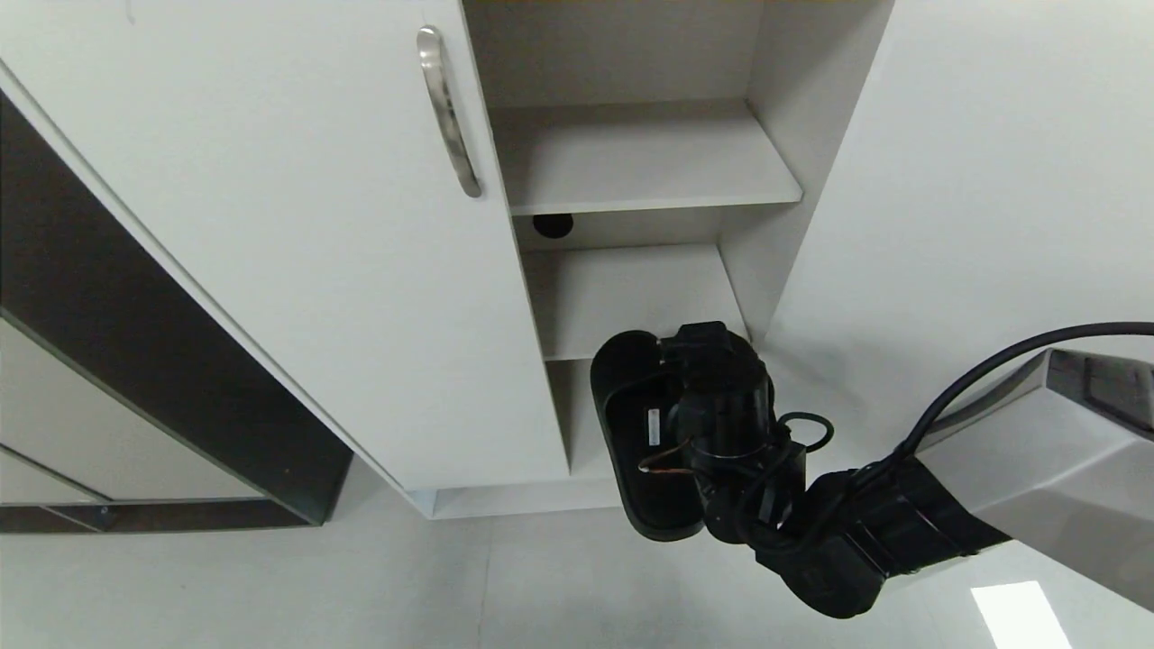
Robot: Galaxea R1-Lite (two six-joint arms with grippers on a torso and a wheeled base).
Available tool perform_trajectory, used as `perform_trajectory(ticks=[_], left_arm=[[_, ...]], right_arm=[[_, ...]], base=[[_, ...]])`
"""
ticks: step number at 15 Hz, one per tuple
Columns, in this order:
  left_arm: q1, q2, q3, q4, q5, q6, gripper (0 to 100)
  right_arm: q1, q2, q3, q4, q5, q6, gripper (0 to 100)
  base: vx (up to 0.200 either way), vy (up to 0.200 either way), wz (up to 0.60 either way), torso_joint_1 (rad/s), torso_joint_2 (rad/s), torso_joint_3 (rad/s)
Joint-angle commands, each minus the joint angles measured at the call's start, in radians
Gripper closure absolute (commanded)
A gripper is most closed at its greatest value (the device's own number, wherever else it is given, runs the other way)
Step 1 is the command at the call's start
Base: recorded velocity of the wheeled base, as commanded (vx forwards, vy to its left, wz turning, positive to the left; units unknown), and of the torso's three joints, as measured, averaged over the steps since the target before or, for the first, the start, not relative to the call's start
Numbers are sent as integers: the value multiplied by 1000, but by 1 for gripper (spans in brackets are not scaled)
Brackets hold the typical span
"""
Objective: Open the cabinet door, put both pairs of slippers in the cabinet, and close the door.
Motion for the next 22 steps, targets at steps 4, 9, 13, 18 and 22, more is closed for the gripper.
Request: perform_trajectory(ticks=[4, 9, 13, 18, 22], left_arm=[[0, 1, 0, 0, 0, -1, 100], [0, 1, 0, 0, 1, 1, 100], [0, 1, 0, 0, 1, -1, 100], [0, 1, 0, 0, 1, -1, 100], [0, 1, 0, 0, 1, -2, 100]], right_arm=[[1, 32, -9, -1, 0, 5, 100], [-13, 103, -92, -3, 2, 46, 100], [-39, 175, -235, 56, 2, 65, 100], [-108, 287, -499, 207, 8, 62, 100], [-137, 342, -649, 261, 8, 54, 100]], base=[[150, 0, 0, 4, 4, 2], [0, 0, 0, 0, 0, 0], [0, 0, 0, 0, 0, 0], [0, 0, 0, 0, 0, 0], [0, 0, 0, 0, 0, 0]])
